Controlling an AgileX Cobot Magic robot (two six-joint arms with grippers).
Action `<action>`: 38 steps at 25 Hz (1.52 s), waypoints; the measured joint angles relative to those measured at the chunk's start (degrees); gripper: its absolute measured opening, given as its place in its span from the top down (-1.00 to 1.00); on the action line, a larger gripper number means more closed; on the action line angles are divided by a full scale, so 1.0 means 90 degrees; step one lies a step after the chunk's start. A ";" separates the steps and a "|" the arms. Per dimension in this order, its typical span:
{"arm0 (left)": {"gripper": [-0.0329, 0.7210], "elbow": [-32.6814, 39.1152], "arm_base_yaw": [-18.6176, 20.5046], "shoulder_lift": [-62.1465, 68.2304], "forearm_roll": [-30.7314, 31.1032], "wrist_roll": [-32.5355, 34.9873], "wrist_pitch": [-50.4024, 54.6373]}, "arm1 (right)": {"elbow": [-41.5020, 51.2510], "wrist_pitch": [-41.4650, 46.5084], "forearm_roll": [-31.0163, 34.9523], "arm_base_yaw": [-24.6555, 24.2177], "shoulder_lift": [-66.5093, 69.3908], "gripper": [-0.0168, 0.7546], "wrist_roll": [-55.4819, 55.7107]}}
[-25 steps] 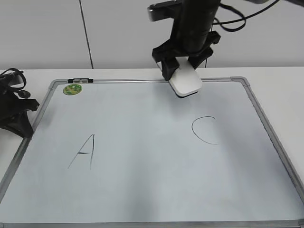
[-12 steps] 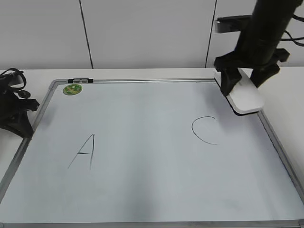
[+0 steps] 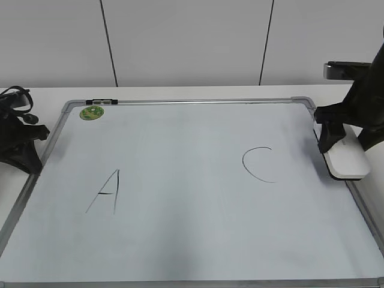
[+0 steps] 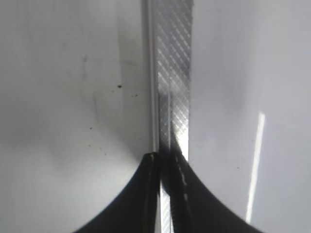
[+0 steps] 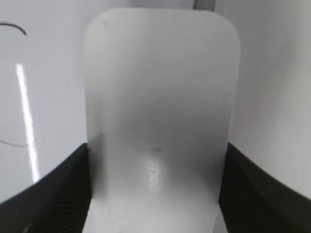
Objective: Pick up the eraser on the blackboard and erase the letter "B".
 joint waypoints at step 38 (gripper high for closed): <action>0.04 -0.0027 0.0000 0.0000 -0.0001 0.0012 0.0073 | -0.1154 0.1115 0.0048 -0.0070 -0.0285 -0.67 -0.0322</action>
